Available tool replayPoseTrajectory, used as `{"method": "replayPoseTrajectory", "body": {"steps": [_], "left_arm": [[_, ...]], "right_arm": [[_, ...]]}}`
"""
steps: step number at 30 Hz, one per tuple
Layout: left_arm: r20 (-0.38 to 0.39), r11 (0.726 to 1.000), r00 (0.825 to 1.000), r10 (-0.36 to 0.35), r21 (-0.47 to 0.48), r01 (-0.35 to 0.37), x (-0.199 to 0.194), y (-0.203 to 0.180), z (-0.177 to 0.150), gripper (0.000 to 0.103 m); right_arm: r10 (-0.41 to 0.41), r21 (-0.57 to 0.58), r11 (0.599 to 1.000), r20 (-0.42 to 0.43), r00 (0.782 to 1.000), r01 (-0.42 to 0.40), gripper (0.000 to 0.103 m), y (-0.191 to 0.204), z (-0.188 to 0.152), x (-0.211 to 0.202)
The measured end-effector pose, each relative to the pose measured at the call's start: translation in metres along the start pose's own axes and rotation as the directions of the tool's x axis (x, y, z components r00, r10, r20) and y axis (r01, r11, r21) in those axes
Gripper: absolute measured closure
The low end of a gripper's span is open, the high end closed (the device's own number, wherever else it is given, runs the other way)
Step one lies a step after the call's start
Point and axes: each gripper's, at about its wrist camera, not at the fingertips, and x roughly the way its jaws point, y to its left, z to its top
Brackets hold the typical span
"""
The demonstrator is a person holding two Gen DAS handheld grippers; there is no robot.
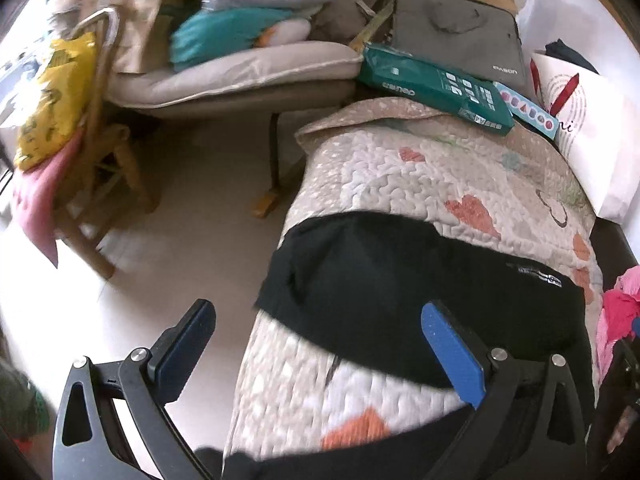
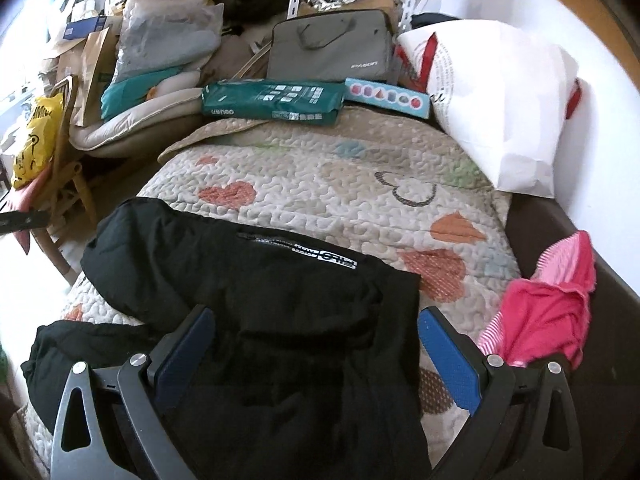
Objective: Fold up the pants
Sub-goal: 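Grasp the waistband corners of the black pants with both grippers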
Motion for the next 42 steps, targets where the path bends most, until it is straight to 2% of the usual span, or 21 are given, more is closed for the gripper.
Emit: {"method": "replayPoseTrajectory", "body": {"steps": [5, 9, 15, 19, 22, 24, 25, 26, 28, 29, 31, 32, 33, 36, 42], "left_arm": [[-0.007, 0.997, 0.999, -0.037, 0.073, 0.037, 0.044, -0.012, 0.034, 0.000], [-0.005, 0.995, 0.999, -0.046, 0.091, 0.046, 0.070, -0.013, 0.052, 0.001], [-0.118, 0.983, 0.985, -0.123, 0.119, 0.137, 0.117, -0.013, 0.066, 0.001], [-0.150, 0.977, 0.980, -0.128, 0.148, 0.151, 0.136, -0.017, 0.068, 0.001], [-0.187, 0.959, 0.975, -0.119, 0.233, 0.161, 0.146, -0.031, 0.063, 0.002], [-0.205, 0.932, 0.975, -0.085, 0.330, 0.151, 0.150, -0.046, 0.056, 0.021], [-0.219, 0.917, 0.971, -0.097, 0.360, 0.172, 0.149, -0.053, 0.051, 0.036], [-0.213, 0.916, 0.972, -0.103, 0.359, 0.176, 0.146, -0.055, 0.051, 0.056], [-0.190, 0.912, 0.978, -0.090, 0.378, 0.157, 0.139, -0.060, 0.050, 0.090], [-0.190, 0.911, 0.978, -0.092, 0.380, 0.159, 0.136, -0.061, 0.050, 0.093], [-0.177, 0.915, 0.980, -0.088, 0.375, 0.150, 0.131, -0.061, 0.049, 0.095], [-0.165, 0.916, 0.983, -0.081, 0.376, 0.138, 0.127, -0.062, 0.048, 0.095], [-0.157, 0.917, 0.985, -0.077, 0.376, 0.132, 0.125, -0.062, 0.046, 0.095], [-0.126, 0.923, 0.989, -0.071, 0.368, 0.113, 0.116, -0.061, 0.048, 0.095], [-0.057, 0.929, 0.996, -0.067, 0.360, 0.084, 0.083, -0.065, 0.047, 0.095]], "right_arm": [[0.053, -0.017, 0.998, -0.035, 0.998, -0.053, 0.000, -0.016, 0.014, 0.032], [0.107, -0.032, 0.993, -0.087, 0.990, -0.110, 0.001, -0.026, 0.029, 0.074], [0.156, -0.071, 0.984, -0.133, 0.979, -0.166, 0.010, -0.023, 0.058, 0.135], [0.219, -0.051, 0.972, -0.180, 0.959, -0.231, 0.011, -0.015, 0.070, 0.173], [0.231, -0.072, 0.966, -0.196, 0.953, -0.249, 0.011, -0.005, 0.073, 0.191], [0.220, -0.104, 0.964, -0.212, 0.952, -0.246, 0.011, 0.003, 0.072, 0.202], [0.214, -0.120, 0.962, -0.219, 0.952, -0.244, 0.011, 0.005, 0.070, 0.205], [0.201, -0.145, 0.961, -0.225, 0.953, -0.237, 0.011, 0.009, 0.068, 0.209], [0.188, -0.182, 0.956, -0.226, 0.956, -0.231, 0.012, 0.015, 0.064, 0.212], [0.194, -0.189, 0.953, -0.225, 0.955, -0.239, 0.019, 0.016, 0.063, 0.211], [0.235, -0.178, 0.943, -0.238, 0.942, -0.281, 0.045, 0.017, 0.061, 0.208], [0.262, -0.166, 0.937, -0.249, 0.932, -0.307, 0.064, 0.017, 0.061, 0.207], [0.260, -0.169, 0.937, -0.252, 0.932, -0.307, 0.073, 0.018, 0.060, 0.205], [0.269, -0.164, 0.933, -0.269, 0.925, -0.319, 0.085, 0.018, 0.061, 0.203], [0.301, -0.117, 0.935, -0.243, 0.922, -0.336, 0.092, 0.013, 0.065, 0.182]]}}
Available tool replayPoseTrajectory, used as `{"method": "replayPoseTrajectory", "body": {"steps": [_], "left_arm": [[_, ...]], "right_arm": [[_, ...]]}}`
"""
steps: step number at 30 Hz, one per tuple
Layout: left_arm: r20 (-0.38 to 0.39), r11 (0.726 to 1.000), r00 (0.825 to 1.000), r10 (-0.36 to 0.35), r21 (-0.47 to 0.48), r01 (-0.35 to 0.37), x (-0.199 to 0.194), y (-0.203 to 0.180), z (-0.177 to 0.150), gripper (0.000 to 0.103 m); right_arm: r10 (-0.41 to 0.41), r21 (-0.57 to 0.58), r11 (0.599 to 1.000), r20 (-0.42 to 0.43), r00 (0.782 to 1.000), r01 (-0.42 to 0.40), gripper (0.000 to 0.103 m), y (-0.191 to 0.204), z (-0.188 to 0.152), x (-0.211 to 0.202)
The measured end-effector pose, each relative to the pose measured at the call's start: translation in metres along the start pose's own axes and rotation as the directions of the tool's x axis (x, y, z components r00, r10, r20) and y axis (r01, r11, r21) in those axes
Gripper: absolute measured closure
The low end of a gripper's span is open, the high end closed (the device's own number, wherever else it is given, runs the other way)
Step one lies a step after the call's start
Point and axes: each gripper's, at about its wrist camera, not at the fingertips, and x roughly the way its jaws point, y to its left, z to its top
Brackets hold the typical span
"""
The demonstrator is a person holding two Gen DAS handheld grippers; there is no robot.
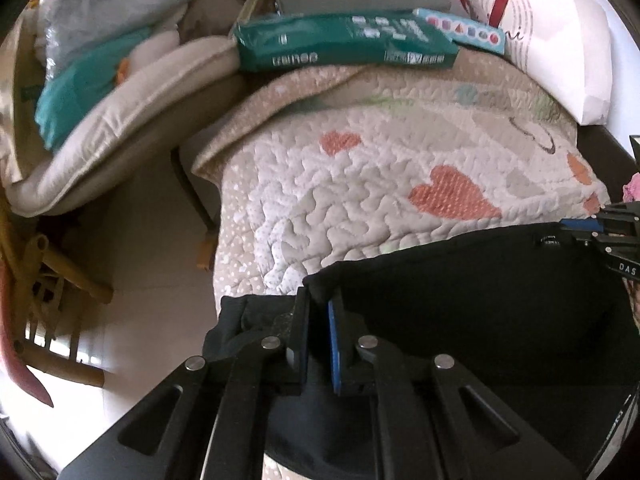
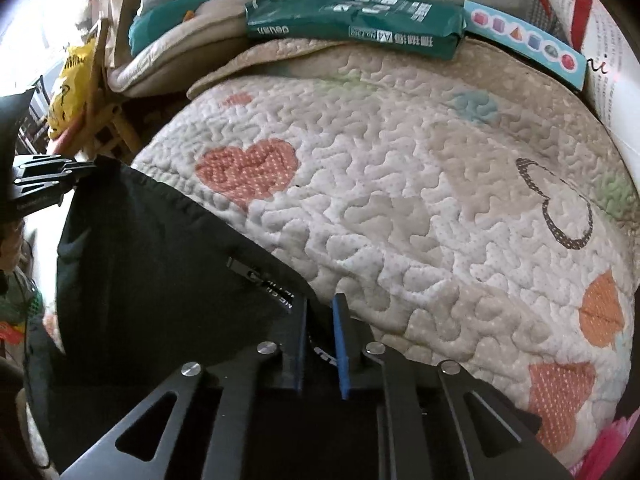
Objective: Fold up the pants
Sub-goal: 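Grasp the waistband corners of the black pants with both grippers, then lift the waistband and fold it over toward the pant legs with both grippers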
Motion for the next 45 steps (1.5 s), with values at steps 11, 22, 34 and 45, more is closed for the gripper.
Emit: {"method": "replayPoseTrajectory", "body": {"steps": [11, 22, 34, 45], "left_arm": [[0.122, 0.999, 0.992, 0.032, 0.036, -0.037, -0.097, -0.021, -0.034, 0.095], [0.130, 0.997, 0.990, 0.054, -0.057, -0.046, -0.159, -0.037, -0.136, 0.095], [-0.028, 0.979, 0.979, 0.203, 0.004, -0.203, -0.145, -0.079, -0.234, 0.095], [-0.071, 0.968, 0.966, 0.248, 0.047, -0.245, -0.141, -0.088, -0.251, 0.095]], "right_arm": [[-0.024, 0.004, 1.000, 0.085, 0.996, 0.024, 0.093, 0.027, -0.029, -0.077], [-0.019, -0.002, 1.000, 0.112, 0.994, 0.019, 0.094, 0.088, -0.106, -0.144], [-0.018, -0.012, 1.000, -0.017, 1.000, 0.018, 0.095, 0.140, -0.207, -0.131], [-0.009, 0.016, 1.000, -0.082, 0.997, 0.011, 0.097, 0.149, -0.235, -0.119]]}}
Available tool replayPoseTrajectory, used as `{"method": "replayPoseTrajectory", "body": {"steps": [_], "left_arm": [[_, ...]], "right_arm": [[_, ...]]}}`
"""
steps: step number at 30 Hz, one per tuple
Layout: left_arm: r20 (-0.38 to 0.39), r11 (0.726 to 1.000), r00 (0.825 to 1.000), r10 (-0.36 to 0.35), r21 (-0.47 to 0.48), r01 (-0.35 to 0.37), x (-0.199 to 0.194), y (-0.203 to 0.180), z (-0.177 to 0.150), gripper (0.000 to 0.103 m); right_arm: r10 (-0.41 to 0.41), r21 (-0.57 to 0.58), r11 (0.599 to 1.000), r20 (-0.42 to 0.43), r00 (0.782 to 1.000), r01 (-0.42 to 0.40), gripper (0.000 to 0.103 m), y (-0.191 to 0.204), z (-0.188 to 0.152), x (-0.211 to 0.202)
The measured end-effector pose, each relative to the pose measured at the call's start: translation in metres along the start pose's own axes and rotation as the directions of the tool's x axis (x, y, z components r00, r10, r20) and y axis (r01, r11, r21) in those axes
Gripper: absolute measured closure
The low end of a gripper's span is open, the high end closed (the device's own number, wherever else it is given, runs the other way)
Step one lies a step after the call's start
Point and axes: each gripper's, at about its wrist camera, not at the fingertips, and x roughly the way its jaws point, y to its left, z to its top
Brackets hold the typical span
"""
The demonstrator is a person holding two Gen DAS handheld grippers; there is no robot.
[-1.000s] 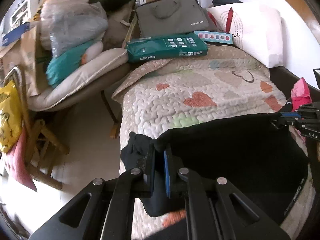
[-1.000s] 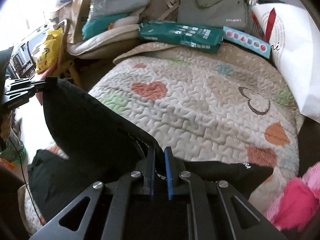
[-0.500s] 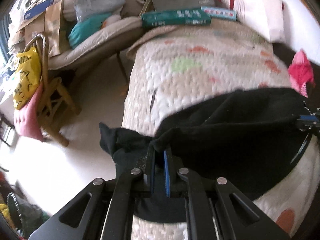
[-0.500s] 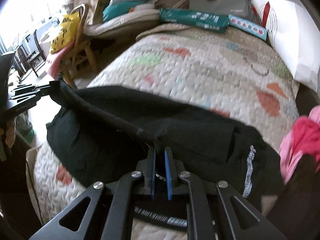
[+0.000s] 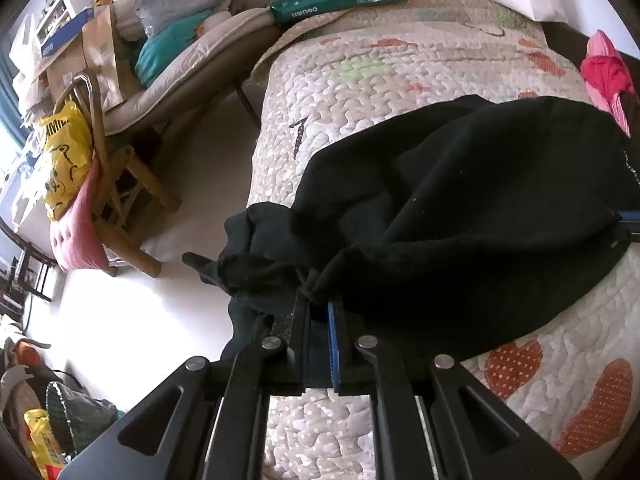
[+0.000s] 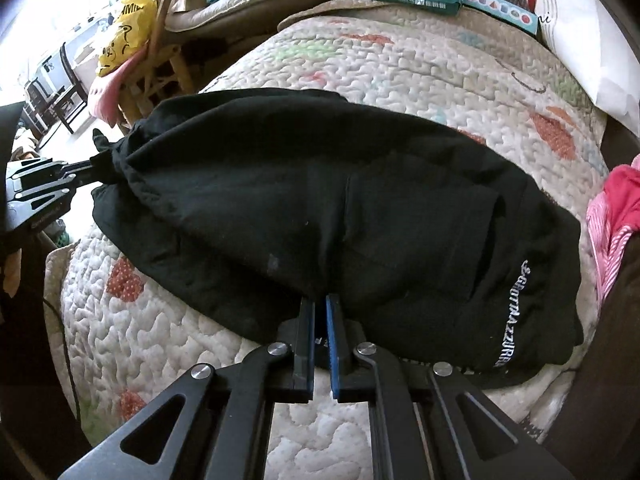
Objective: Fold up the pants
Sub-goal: 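Lift the waistband and fold it over toward the pant legs with both grippers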
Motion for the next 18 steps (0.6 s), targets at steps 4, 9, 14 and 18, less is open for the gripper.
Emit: {"method": "replayPoseTrajectory", "body": {"steps": [4, 9, 14, 18], "left_arm": [[-0.022, 1.000, 1.000, 0.015, 0.005, -0.015, 0.003, 0.000, -0.002, 0.091], [-0.055, 1.000, 0.998, 0.005, -0.023, -0.006, 0.002, 0.009, -0.006, 0.069], [-0.013, 0.972, 0.996, -0.088, -0.222, 0.083, -0.012, 0.049, -0.008, 0.060], [0.087, 0.880, 0.991, -0.104, -0.456, 0.133, -0.027, 0.094, -0.014, 0.057]], "right_arm": [[0.022, -0.002, 1.000, -0.046, 0.999, -0.022, 0.096, 0.003, -0.007, 0.002], [0.053, 0.029, 0.998, -0.114, 0.992, -0.050, 0.094, 0.004, -0.017, 0.000], [0.070, 0.072, 0.995, -0.099, 0.993, -0.063, 0.093, -0.004, -0.019, -0.022], [0.086, 0.064, 0.994, -0.015, 0.996, -0.085, 0.061, 0.000, 0.004, -0.049]]}}
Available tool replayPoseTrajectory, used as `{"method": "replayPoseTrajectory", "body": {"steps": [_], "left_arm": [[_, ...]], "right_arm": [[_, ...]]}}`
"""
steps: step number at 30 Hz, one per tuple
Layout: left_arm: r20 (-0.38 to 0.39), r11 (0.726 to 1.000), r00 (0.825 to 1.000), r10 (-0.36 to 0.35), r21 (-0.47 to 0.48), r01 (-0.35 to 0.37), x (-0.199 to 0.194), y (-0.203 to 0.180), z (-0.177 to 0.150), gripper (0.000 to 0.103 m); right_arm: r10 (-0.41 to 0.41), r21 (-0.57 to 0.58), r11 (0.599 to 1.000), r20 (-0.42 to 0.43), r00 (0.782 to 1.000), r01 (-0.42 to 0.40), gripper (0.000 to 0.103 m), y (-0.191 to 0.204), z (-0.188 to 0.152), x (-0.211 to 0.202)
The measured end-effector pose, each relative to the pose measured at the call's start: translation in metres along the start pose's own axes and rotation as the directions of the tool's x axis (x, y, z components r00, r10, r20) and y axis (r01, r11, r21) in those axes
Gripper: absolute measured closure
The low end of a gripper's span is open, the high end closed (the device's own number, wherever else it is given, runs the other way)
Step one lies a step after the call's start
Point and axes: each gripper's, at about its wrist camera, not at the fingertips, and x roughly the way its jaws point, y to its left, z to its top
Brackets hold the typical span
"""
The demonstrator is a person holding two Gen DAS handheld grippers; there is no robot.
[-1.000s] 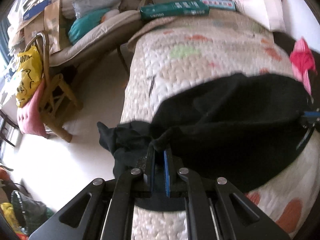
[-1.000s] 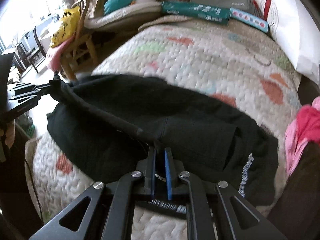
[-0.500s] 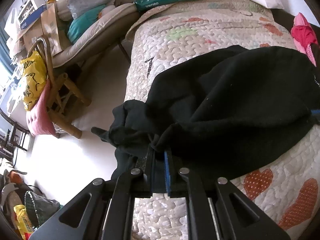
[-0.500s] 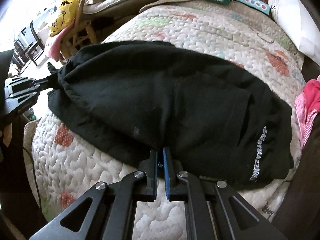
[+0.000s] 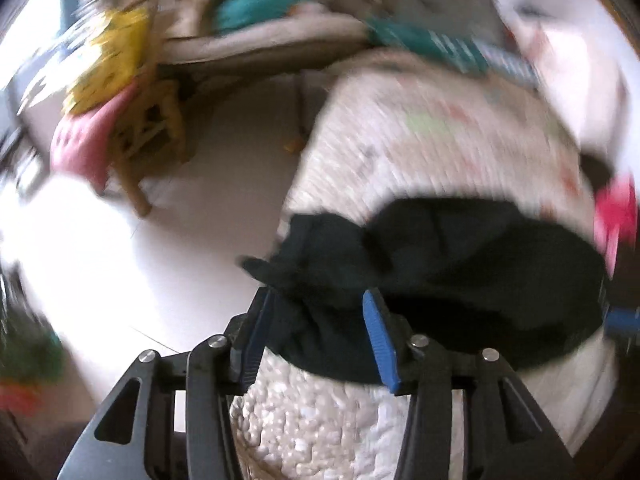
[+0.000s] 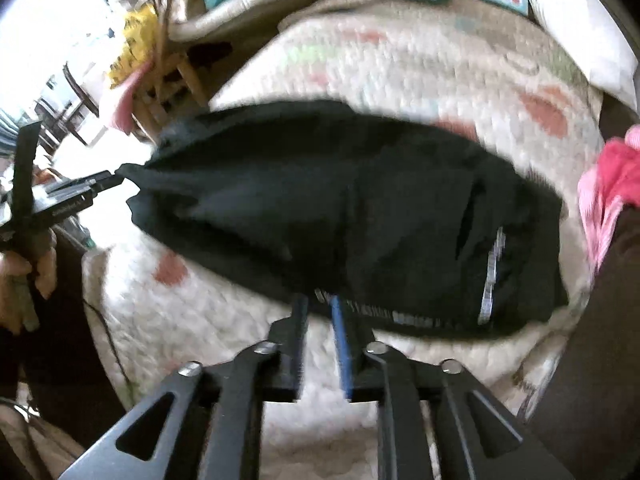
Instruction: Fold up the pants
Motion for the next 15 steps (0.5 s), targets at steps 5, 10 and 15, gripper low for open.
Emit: {"method": "replayPoseTrajectory", "body": {"steps": [5, 10, 15], "left_arm": [[0.075, 0.949, 0.997, -0.033, -0.310, 0.055, -0.012, 0.056, 0.007, 0.055], [0.144, 0.895, 0.989, -0.027, -0.438, 0.088, -0.024, 0.079, 0.005, 0.053], [0.180, 0.862, 0.984, -0.013, -0.497, 0.103, -0.029, 0.095, 0.003, 0.052]], "right_arm": [[0.081, -0.079, 0.994, 0.104, 0.991, -0.073, 0.028, 0.046, 0.042, -0.007], [0.120, -0.269, 0.959, 0.095, 0.988, -0.090, 0.030, 0.126, 0.081, 0.026], [0.108, -0.466, 0.883, 0.070, 0.992, -0.064, 0.034, 0.209, 0.104, 0.072]]}}
